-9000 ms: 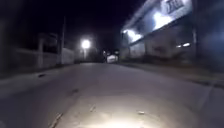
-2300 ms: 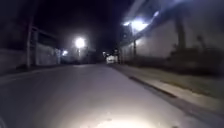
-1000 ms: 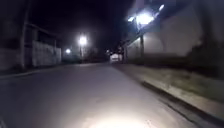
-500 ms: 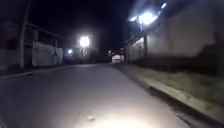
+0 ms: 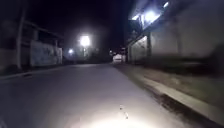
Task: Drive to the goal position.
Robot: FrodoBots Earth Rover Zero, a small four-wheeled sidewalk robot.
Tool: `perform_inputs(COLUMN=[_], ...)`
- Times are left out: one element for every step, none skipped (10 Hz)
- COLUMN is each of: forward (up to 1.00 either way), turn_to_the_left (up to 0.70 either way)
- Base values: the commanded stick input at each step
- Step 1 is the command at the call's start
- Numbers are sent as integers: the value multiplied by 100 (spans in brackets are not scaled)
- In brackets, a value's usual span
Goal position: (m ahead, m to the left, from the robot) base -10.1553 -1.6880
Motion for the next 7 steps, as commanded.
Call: perform_inputs(forward=[100, 100, 100, 100, 100, 100, 100], turn_to_the_left=[0, 19, 37, 10, 0, 0, 0])
